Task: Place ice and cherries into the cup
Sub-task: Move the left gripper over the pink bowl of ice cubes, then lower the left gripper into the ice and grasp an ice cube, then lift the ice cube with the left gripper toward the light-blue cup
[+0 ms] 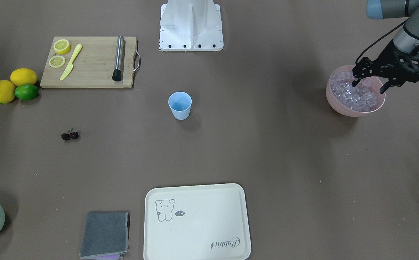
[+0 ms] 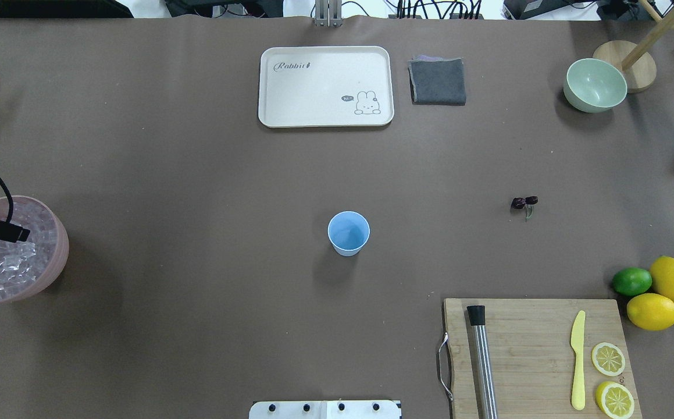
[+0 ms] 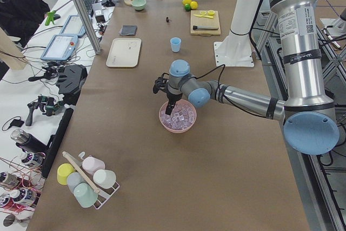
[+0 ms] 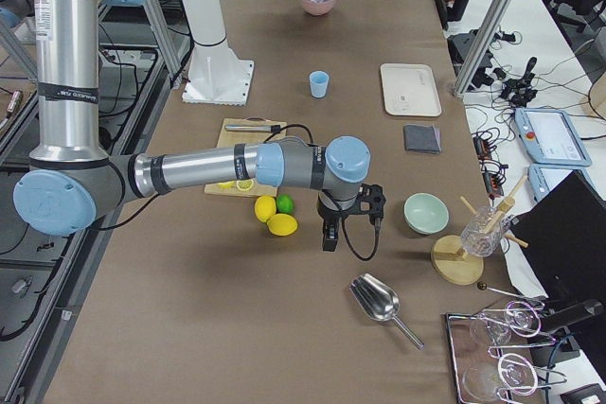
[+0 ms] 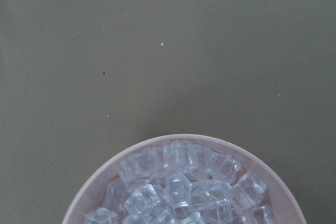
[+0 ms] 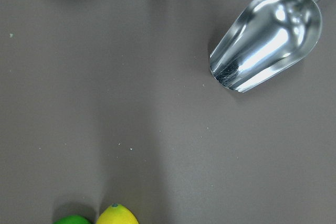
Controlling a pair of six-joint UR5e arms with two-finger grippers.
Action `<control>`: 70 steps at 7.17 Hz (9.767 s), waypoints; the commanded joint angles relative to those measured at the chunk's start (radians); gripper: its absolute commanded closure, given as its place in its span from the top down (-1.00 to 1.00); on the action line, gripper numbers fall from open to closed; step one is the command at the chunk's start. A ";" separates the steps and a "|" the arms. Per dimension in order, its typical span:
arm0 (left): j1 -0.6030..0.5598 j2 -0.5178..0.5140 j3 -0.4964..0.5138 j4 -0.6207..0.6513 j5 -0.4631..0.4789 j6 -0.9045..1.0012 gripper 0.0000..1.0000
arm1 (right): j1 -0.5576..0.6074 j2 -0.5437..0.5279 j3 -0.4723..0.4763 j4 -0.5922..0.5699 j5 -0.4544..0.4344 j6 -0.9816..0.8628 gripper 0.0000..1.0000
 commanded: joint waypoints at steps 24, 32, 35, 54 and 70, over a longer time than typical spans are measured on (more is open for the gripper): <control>0.067 -0.020 0.075 -0.014 -0.010 -0.001 -0.36 | 0.000 -0.006 0.008 0.000 0.010 0.001 1.00; 0.062 -0.002 0.068 -0.009 -0.010 -0.004 0.77 | 0.002 -0.003 0.014 0.002 0.010 0.000 1.00; 0.076 -0.002 0.074 -0.011 -0.011 -0.004 0.89 | 0.002 -0.006 0.016 0.002 0.010 -0.001 1.00; 0.102 0.013 0.075 -0.011 -0.013 -0.004 -0.88 | 0.003 -0.028 0.054 0.000 0.012 0.004 1.00; 0.256 -0.679 0.093 -0.002 0.100 -0.616 -1.00 | 0.002 -0.006 0.072 0.002 0.053 0.019 1.00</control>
